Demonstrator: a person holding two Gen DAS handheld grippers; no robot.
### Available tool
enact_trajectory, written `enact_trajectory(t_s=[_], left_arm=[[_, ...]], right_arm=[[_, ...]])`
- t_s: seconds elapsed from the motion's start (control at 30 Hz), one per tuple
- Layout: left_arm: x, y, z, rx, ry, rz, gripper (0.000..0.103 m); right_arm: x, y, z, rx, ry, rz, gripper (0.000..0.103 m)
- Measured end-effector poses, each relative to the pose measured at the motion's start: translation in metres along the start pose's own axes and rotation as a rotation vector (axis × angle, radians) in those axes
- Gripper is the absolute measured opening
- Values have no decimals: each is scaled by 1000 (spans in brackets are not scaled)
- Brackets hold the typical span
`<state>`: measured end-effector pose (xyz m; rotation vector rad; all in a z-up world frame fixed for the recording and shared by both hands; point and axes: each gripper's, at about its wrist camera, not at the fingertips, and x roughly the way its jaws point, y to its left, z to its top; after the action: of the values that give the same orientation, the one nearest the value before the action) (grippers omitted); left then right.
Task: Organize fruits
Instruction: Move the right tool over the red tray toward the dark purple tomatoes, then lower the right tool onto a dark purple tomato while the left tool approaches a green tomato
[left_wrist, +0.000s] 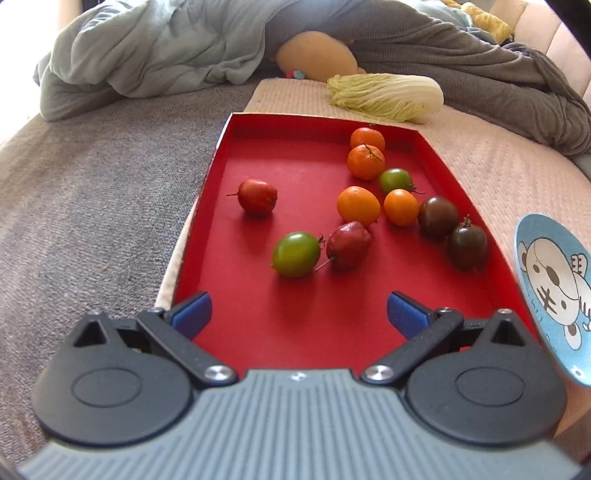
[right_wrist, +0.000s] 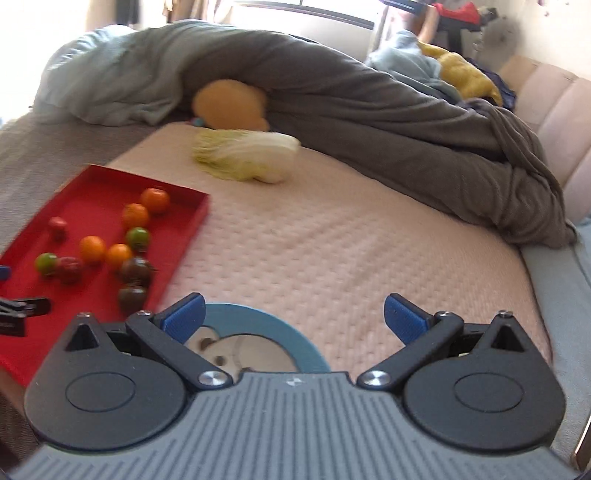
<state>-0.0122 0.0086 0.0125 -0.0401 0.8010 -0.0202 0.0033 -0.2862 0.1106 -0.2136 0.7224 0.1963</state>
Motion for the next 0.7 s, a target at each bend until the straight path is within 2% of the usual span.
enact_trajectory(t_s=[0.17,0.27,0.37,0.47,0.57,0.63,0.7], left_arm=[[-17,10,-5,-1,1,-34,103],[-31,11,-10,12,-6,-48,103],[-48,1,-14,69,-46,22,103],[-63,1,-15,67,-82,11,103],[-68,0,-14,59,-109,19,103],[-64,1,-11,48,-105,9,103],[-58,1,-9,31,-99,16,102]], right_arm=[[-28,42,-15,68,-7,147,103],[-28,67,-25,22,2,193,103],[-24,90,-32,-45,12,265,103],[-21,109,-38,-115,3,284,103],[-16,110,-42,-91,20,332,96],[-10,109,-43,-67,12,350,88],[-5,106,-39,-41,-4,360,87]])
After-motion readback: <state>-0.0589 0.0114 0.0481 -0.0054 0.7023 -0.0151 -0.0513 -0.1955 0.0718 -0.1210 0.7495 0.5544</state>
